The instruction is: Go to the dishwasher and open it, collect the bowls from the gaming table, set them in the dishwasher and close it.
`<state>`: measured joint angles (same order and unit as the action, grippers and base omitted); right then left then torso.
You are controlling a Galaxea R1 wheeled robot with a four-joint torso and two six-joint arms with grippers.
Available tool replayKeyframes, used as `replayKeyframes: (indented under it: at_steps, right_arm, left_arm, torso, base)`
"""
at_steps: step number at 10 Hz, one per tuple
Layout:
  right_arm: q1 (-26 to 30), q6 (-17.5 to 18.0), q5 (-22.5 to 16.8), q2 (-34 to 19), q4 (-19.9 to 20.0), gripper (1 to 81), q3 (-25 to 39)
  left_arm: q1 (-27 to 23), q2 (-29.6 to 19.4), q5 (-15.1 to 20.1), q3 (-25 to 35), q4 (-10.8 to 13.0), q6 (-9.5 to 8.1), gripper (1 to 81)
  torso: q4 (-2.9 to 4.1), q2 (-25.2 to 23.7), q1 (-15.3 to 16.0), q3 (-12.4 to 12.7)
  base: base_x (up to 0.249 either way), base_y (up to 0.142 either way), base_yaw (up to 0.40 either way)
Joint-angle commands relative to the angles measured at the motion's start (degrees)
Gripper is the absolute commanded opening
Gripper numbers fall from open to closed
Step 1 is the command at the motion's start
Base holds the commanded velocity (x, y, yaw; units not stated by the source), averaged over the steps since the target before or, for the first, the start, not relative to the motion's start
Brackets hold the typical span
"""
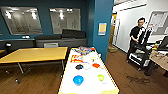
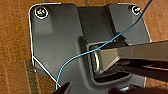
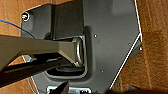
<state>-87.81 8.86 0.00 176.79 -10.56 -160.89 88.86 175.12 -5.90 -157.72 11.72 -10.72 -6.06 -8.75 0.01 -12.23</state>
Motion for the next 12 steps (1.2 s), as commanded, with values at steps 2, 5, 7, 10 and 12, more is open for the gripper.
replayKeyframes:
  at_steps: [2,5,7,10,12]
  right_arm:
    - [2.1,-0.1,-3.3,-0.6,-0.3,81.1,-0.3]
    - [2.0,-0.1,-3.3,-0.7,-0.3,81.1,-0.3]
    - [2.0,-0.1,-3.3,-0.6,-0.3,81.1,-0.3]
    - [2.2,-0.1,-3.3,-0.6,-0.3,81.1,-0.3]
    - [2.2,-0.1,-3.3,-0.6,-0.3,81.1,-0.3]
  left_arm:
    - [-2.0,0.5,2.9,0.3,-0.3,0.08,81.1]
    - [-2.0,0.6,2.9,0.3,-0.3,0.08,81.1]
    - [-2.0,0.6,2.9,0.3,-0.3,0.08,81.1]
    - [-2.0,0.6,2.9,0.3,-0.4,-0.01,81.1]
    - [-2.0,0.7,2.9,0.3,-0.3,-0.01,81.1]
  torso:
    - [0.00,0.0,0.0,0.0]
    - [0.00,0.0,0.0,0.0]
    - [0.00,0.0,0.0,0.0]
    - [0.00,0.0,0.0,0.0]
    - [0.00,0.0,0.0,0.0]
  base:
    - [0.000,0.075,0.000]
    - [0.000,0.045,0.000]
    - [0.000,0.000,0.000]
    - [0.000,0.000,0.000]
    - [0.043,0.000,0.000]
